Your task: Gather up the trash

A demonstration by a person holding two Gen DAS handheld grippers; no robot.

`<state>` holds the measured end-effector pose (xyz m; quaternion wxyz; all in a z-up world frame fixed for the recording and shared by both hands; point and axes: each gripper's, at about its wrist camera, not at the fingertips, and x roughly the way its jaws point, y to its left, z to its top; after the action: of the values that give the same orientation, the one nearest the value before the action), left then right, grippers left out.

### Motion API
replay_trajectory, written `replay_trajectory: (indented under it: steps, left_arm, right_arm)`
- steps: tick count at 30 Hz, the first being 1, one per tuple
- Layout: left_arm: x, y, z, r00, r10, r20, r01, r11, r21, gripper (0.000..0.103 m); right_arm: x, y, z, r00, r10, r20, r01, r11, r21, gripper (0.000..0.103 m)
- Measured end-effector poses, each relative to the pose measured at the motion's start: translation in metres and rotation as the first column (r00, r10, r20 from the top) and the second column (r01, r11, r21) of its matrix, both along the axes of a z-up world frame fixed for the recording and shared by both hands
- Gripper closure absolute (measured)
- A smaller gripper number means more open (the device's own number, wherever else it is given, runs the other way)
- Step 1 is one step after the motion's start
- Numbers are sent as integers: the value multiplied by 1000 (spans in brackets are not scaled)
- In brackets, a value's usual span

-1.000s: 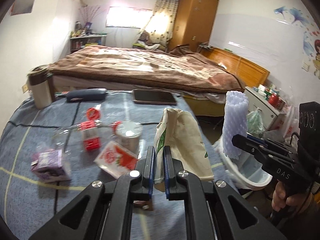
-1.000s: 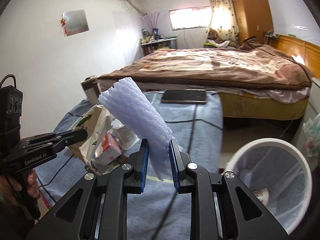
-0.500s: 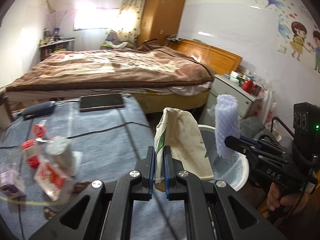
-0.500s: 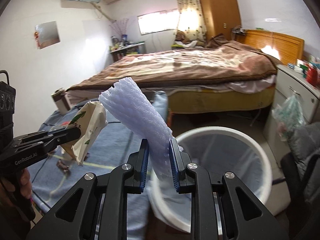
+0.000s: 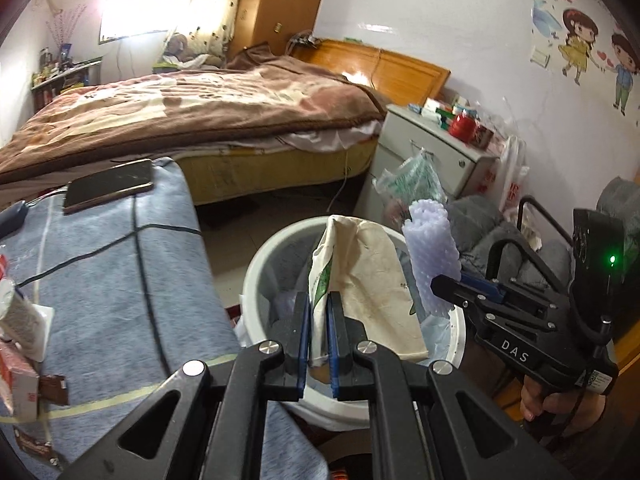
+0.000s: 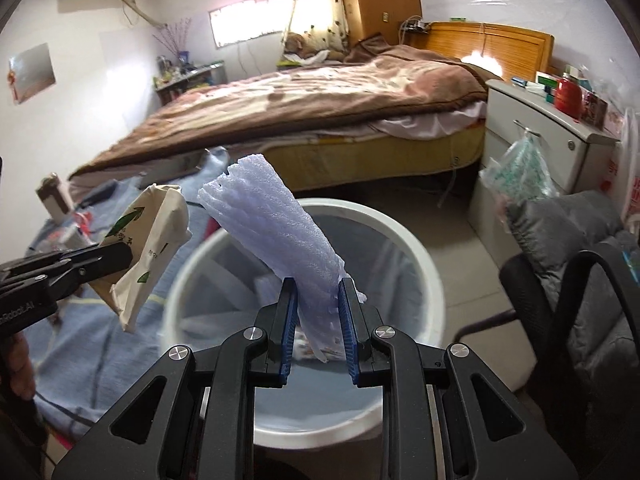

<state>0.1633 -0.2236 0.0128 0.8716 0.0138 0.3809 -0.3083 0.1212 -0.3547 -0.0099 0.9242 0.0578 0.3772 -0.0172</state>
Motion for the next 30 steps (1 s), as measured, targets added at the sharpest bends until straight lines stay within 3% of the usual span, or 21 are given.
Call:
replay_trajectory:
  steps: [9,11,13,15,18,21,30]
  left_arm:
    - [4,-18,-15,999,-11,-42,12,1000,27,93]
    - [5,-19,-16,999,-3,-35,5,999,41,88]
    - [7,-20,-17,999,-4,-44,6,999,37,72]
    - [7,-18,-18,999,3,-51,-2,999,33,64]
    - [6,-16,-19,999,4,-45,-3,999,35,62]
    - [5,-12,-16,999,7,-44,-6,1000,24,60]
    - [-1,10,-6,999,34,-16,-34,999,1,57]
  right_arm:
    - [0,-11,-6,999,-29,-40,28,999,-36,77]
    - [1,-11,-7,999,-27,-42,26,999,-40,75]
    - [1,-11,-6,999,-33,-42,30,998,-51,71]
    - [4,-14,-8,998,-39,-46,36,998,-55,67]
    - [3,-14,-10,998,-41,-48,39,998,-47,62]
    - [2,-12,-9,998,-35,-44,33,998,-44,48]
    - [-2,-1,3,1000,-25,-9,25,999,-43,48]
